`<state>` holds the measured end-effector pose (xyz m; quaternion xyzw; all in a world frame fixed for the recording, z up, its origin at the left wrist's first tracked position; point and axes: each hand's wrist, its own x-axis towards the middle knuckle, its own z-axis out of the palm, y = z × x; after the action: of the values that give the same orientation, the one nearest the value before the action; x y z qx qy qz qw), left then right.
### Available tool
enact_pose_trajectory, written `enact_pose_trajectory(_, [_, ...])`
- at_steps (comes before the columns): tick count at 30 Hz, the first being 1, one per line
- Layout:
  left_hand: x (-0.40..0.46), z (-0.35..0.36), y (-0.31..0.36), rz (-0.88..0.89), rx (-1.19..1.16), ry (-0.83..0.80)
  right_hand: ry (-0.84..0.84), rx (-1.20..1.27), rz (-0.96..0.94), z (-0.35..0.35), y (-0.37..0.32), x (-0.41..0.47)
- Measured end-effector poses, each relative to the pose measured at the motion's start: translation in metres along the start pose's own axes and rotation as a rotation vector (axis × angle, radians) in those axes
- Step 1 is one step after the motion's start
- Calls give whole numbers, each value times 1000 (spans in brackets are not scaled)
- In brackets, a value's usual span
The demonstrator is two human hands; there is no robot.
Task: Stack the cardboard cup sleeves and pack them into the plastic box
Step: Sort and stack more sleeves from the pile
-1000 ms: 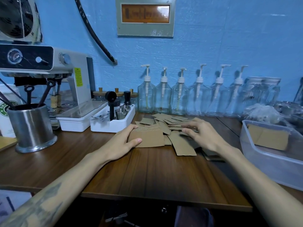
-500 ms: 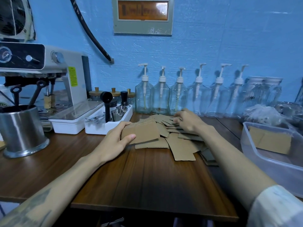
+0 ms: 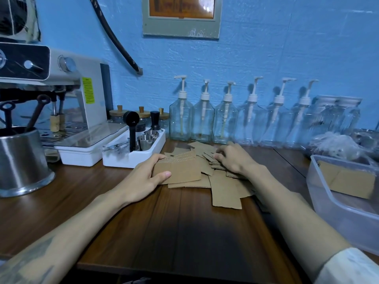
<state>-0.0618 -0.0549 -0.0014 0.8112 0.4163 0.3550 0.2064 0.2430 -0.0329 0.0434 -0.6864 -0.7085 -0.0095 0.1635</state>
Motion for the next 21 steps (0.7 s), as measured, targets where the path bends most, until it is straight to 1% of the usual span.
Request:
enact_pose_trajectory(2, [-1,0,1,4,-12,-3,49,38,-38,-2,-2,-7])
enact_pose_trajectory(6, [-2,-1,1,11,-6,-7,148,210,-66,-6,2,-11])
enact_pose_trajectory(9, [-4,-1,1,12,3,-12,164,198,-50,-5,6,-11])
enact_pose_trajectory(12, [-5,-1,2,12,9,-19,80,156,-7,-1,9,-7])
enact_pose_trajectory(15, [-5,-1,3,12,10,-18,3,245,74,0,13,-2])
enact_pose_trajectory(17, [-5,-1,4,16,10,-22,-78,305,131,-1,17,-1])
enact_pose_trajectory(21, [-5,-1,5,20,6,-12,-188,394,175,1,26,-2])
